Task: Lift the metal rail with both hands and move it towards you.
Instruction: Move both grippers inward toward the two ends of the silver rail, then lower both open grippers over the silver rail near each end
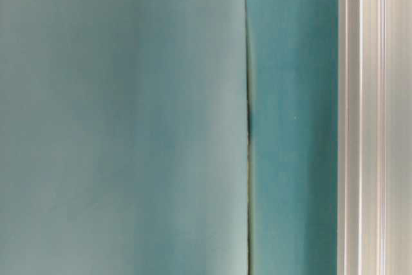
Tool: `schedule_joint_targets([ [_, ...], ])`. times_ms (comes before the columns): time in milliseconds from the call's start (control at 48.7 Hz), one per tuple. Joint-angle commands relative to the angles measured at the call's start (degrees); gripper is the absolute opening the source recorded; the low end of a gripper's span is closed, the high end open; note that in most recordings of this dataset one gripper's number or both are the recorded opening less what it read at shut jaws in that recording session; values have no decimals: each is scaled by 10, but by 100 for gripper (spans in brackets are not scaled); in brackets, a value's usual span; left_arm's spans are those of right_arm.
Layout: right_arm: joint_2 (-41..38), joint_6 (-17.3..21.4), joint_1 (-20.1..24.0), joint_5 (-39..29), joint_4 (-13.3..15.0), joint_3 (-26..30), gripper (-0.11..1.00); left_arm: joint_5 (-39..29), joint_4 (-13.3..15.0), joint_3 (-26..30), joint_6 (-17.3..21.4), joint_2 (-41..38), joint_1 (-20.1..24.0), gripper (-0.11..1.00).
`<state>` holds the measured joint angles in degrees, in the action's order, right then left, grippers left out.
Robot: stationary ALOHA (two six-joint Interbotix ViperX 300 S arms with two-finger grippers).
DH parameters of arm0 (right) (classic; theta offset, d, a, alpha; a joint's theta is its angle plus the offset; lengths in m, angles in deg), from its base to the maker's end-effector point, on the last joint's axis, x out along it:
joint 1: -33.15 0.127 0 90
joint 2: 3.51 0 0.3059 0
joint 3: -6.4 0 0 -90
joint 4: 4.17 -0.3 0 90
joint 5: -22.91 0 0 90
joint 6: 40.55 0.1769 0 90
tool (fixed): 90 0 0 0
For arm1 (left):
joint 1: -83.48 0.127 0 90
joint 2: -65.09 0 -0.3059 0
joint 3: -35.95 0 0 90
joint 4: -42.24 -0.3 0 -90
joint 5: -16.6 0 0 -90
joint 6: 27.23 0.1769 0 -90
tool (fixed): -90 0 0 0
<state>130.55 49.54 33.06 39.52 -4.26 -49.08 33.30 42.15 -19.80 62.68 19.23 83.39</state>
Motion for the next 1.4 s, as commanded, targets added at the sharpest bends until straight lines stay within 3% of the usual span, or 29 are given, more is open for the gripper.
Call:
schedule_joint_targets([
  [0,-4,6,-2,2,-5,7,14,-32,-4,24,-22,-5,-3,14],
  [82,-4,13,-3,-33,-35,20,6,-89,-6,41,-40,-8,-3,5],
  [205,-7,39,-3,-137,-52,49,-3,-195,-7,76,-50,-9,-3,-5],
  [308,-27,71,-4,-260,-54,99,-3,-265,-8,108,-50,-15,-2,-5],
  [451,-74,78,-4,-395,-53,155,-3,-336,-8,151,-50,-46,-3,-5],
  [821,-245,79,-4,-639,-53,271,-3,-466,-7,238,-50,-178,-3,-5],
  [1128,-365,74,9,-748,-45,346,-3,-563,-8,291,-49,-263,-4,-6],
  [1375,-394,73,19,-745,-41,354,-3,-572,-10,308,-47,-287,-4,-6],
])
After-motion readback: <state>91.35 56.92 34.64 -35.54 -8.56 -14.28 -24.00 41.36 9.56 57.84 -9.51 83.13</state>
